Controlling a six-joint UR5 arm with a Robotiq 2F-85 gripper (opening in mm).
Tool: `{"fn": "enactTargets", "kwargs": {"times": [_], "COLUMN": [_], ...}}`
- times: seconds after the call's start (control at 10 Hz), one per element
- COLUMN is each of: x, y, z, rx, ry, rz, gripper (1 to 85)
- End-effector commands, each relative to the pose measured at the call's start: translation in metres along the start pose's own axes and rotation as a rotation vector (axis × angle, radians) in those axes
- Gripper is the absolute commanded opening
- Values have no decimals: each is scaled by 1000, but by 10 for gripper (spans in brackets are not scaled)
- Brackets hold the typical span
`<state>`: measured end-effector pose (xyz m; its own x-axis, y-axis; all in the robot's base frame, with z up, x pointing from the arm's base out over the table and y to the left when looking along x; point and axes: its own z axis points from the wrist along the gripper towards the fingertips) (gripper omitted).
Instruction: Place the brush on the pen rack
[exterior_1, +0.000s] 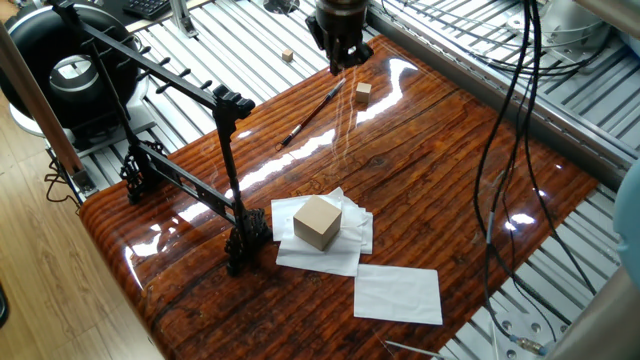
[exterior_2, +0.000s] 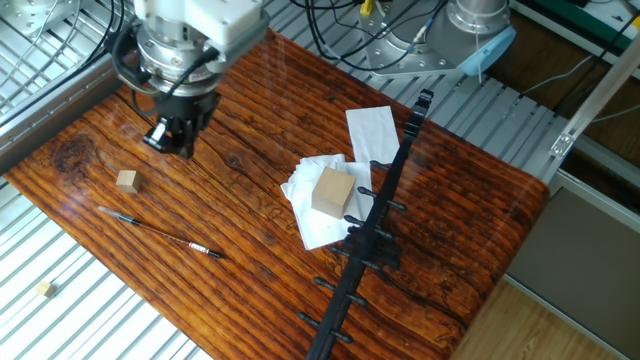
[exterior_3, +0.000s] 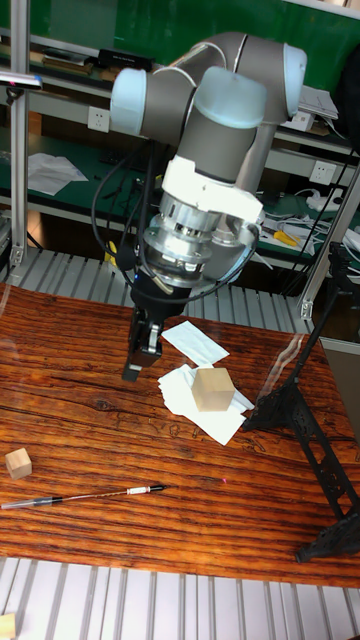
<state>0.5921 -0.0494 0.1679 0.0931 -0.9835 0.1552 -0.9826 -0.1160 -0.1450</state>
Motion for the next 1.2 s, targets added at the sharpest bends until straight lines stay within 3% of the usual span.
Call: {"fn": "enactTargets", "kwargs": {"times": [0.0,0.2,0.4,0.5,0.7,1.1], "x": [-6,-5,-7,-14,-4,6], "y": [8,-4,-3,-2,-4,-7], "z": [7,11,11,11,9,6], "rx": [17,72,91,84,92,121], "ry": [-36,-17,-33,-59,-33,-24], "rz": [60,80,97,113,109,140], "gripper": [13,13,13,13,13,13]}}
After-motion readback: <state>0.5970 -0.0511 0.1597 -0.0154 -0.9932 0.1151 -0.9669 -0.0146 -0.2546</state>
